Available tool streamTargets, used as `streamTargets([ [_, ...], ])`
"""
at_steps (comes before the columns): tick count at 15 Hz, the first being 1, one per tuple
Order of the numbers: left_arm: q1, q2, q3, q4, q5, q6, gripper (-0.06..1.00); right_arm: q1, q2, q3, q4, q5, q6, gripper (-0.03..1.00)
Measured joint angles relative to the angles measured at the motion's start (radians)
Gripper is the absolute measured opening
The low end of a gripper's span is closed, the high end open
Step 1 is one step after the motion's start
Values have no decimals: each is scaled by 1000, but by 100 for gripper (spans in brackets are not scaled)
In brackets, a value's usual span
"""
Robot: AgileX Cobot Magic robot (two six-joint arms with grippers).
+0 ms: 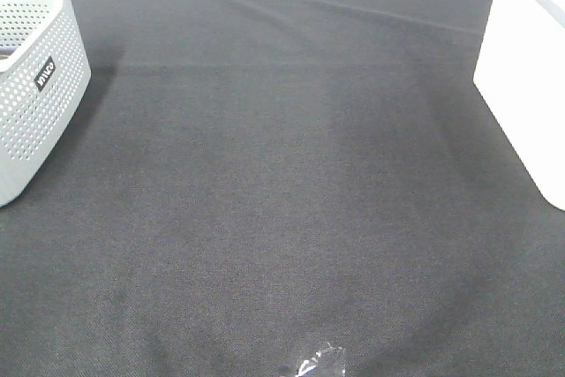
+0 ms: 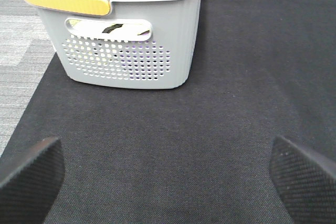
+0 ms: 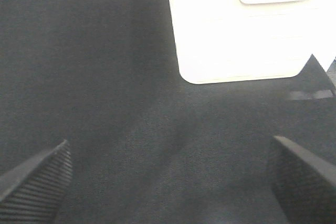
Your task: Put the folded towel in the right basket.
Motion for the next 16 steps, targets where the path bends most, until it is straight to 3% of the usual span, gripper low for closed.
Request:
streamTargets([
  [4,-2,0,0,1,0,0,99,0,0,0,14,-1,-1,97],
  [8,58,0,0,1,0,0,99,0,0,0,14,-1,-1,97],
  [16,60,0,0,1,0,0,99,0,0,0,25,-2,-1,97],
])
